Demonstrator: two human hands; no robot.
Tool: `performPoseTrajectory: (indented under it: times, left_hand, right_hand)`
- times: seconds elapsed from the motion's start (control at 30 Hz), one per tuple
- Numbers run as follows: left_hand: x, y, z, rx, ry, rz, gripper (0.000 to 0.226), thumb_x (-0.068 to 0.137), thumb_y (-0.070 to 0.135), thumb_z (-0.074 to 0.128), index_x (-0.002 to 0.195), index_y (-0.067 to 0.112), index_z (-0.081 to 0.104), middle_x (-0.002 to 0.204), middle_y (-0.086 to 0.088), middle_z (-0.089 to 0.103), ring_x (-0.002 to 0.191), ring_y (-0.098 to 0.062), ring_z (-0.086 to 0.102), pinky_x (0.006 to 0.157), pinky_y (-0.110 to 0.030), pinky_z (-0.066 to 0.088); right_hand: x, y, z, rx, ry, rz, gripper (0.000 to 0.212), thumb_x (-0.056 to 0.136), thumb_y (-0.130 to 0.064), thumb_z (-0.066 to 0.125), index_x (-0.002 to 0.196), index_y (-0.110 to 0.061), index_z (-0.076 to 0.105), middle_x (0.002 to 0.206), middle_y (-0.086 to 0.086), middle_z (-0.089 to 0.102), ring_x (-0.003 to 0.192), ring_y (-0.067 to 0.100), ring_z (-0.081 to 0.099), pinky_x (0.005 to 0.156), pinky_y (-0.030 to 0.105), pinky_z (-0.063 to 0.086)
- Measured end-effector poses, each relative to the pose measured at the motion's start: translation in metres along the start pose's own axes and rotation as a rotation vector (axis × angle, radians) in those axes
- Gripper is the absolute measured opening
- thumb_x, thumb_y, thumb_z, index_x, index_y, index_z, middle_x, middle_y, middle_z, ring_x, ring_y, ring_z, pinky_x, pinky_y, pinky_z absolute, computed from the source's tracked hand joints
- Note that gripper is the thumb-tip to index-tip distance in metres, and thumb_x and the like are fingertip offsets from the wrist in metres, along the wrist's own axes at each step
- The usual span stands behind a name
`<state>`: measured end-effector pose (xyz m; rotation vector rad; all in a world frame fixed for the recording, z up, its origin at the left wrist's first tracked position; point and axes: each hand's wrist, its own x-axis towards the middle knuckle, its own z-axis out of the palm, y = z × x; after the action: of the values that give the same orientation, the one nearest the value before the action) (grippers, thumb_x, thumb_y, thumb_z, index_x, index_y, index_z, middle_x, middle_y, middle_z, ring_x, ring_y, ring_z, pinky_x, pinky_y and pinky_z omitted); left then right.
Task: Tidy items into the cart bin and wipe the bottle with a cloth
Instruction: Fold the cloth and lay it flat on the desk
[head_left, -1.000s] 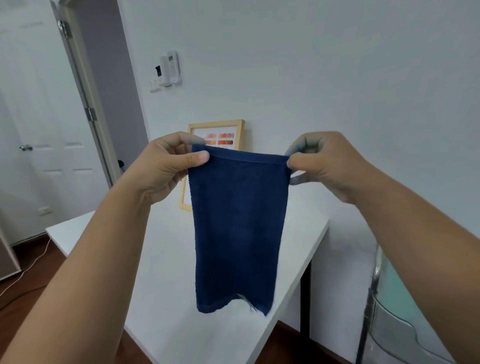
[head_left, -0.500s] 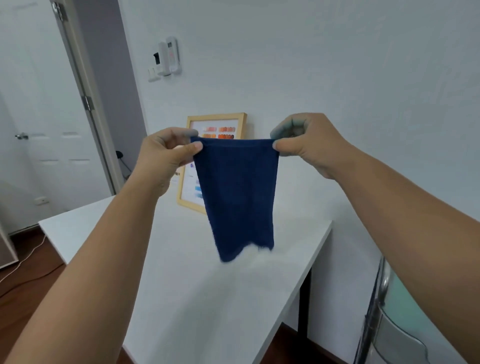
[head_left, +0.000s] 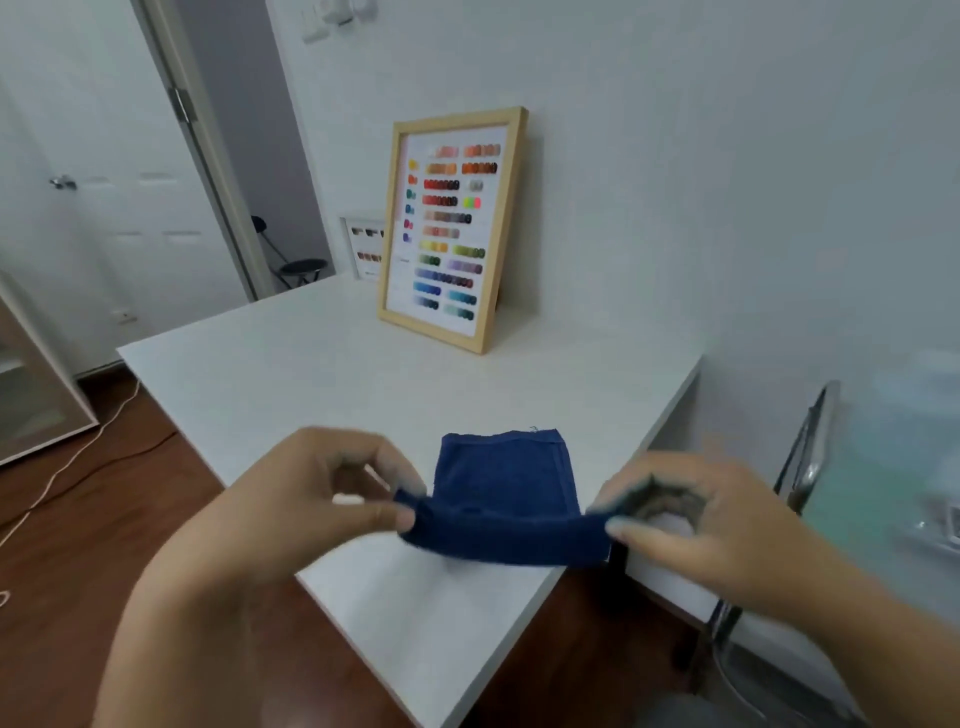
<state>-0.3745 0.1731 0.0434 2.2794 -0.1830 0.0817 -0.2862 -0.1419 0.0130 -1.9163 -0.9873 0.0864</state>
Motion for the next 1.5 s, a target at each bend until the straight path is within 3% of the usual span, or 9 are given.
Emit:
performPoseTrajectory:
  times: [0.2, 0.4, 0.57, 0.7, 0.8, 0.93, 1.07, 1.2, 1.5]
  left_hand:
    - [-0.003, -0.012, 0.012, -0.135, 0.017, -0.113, 0.013, 0.075, 0.022, 0.084, 0.086, 0.027, 0.078, 0.083, -0.002, 0.077, 0.079, -0.016, 0.074, 0.074, -0.022, 0.056]
    - [0.079, -0.047, 0.042, 0.020, 0.311, -0.269, 0.018, 0.083, 0.013, 0.073, 0.082, 0.031, 0.074, 0.081, 0.015, 0.074, 0.074, 0.000, 0.069, 0.064, -0.016, 0.045]
    - [0.122, -0.079, 0.066, 0.095, 0.363, -0.339, 0.020, 0.088, 0.010, 0.066, 0.102, 0.023, 0.074, 0.089, 0.016, 0.066, 0.078, 0.004, 0.061, 0.059, -0.006, 0.039]
    - [0.134, -0.088, 0.073, 0.150, 0.433, -0.313, 0.024, 0.091, 0.010, 0.063, 0.110, 0.021, 0.072, 0.104, 0.006, 0.069, 0.078, 0.004, 0.059, 0.070, -0.009, 0.042]
    - [0.133, -0.089, 0.079, 0.236, 0.386, -0.335, 0.030, 0.094, 0.012, 0.059, 0.122, 0.019, 0.067, 0.121, 0.001, 0.066, 0.095, -0.009, 0.061, 0.087, -0.021, 0.046]
    - [0.117, -0.084, 0.084, 0.565, 0.362, -0.287, 0.046, 0.099, 0.030, 0.048, 0.145, 0.022, 0.045, 0.148, 0.004, 0.041, 0.127, -0.025, 0.041, 0.100, -0.033, 0.040]
    - [0.103, -0.067, 0.113, 0.668, 0.148, -0.228, 0.053, 0.104, 0.038, 0.026, 0.154, 0.025, 0.023, 0.163, 0.006, 0.016, 0.148, -0.026, 0.016, 0.116, -0.045, 0.020]
    - [0.103, -0.069, 0.127, 0.644, -0.115, -0.311, 0.058, 0.105, 0.039, 0.017, 0.157, 0.022, -0.002, 0.165, 0.004, -0.009, 0.151, -0.024, -0.007, 0.117, -0.052, 0.003]
    - [0.130, -0.086, 0.104, 0.540, -0.335, -0.096, 0.057, 0.105, 0.029, 0.027, 0.157, 0.031, 0.005, 0.162, 0.015, -0.012, 0.149, -0.013, -0.014, 0.114, -0.058, -0.013]
  right_hand:
    - [0.004, 0.013, 0.009, 0.100, 0.076, 0.027, 0.028, 0.080, -0.003, 0.074, 0.088, -0.029, 0.073, 0.088, -0.006, 0.073, 0.084, 0.011, 0.070, 0.074, 0.021, 0.056]
    - [0.070, 0.062, 0.020, 0.124, 0.276, 0.247, 0.025, 0.082, -0.007, 0.070, 0.082, -0.031, 0.071, 0.079, -0.010, 0.072, 0.070, -0.002, 0.064, 0.062, 0.008, 0.048]
    - [0.101, 0.099, 0.036, 0.024, 0.314, 0.404, 0.020, 0.085, -0.012, 0.064, 0.086, -0.032, 0.068, 0.084, -0.009, 0.071, 0.077, 0.001, 0.064, 0.059, 0.009, 0.042]
    - [0.110, 0.111, 0.044, -0.033, 0.360, 0.411, 0.021, 0.087, -0.011, 0.062, 0.083, -0.031, 0.066, 0.085, -0.011, 0.068, 0.083, 0.004, 0.062, 0.066, 0.016, 0.047]
    - [0.111, 0.115, 0.050, -0.103, 0.376, 0.400, 0.016, 0.090, -0.011, 0.060, 0.090, -0.026, 0.068, 0.096, -0.009, 0.067, 0.094, 0.009, 0.058, 0.081, 0.020, 0.045]
    - [0.100, 0.115, 0.054, -0.528, 0.380, 0.203, 0.023, 0.094, -0.022, 0.053, 0.111, -0.027, 0.068, 0.126, -0.009, 0.061, 0.121, 0.018, 0.040, 0.100, 0.027, 0.033]
    - [0.097, 0.106, 0.071, -0.568, -0.058, 0.064, 0.049, 0.099, -0.036, 0.041, 0.147, -0.027, 0.036, 0.158, -0.008, 0.024, 0.145, 0.018, 0.013, 0.118, 0.036, 0.008]
    - [0.092, 0.114, 0.072, -0.678, -0.329, 0.231, 0.063, 0.100, -0.052, 0.026, 0.154, -0.029, 0.004, 0.161, -0.012, -0.007, 0.147, 0.011, -0.011, 0.118, 0.045, -0.006]
    - [0.065, 0.106, 0.091, -0.629, -0.089, 0.440, 0.064, 0.099, -0.055, 0.018, 0.154, -0.028, -0.001, 0.161, -0.012, -0.011, 0.147, 0.011, -0.016, 0.115, 0.051, -0.011]
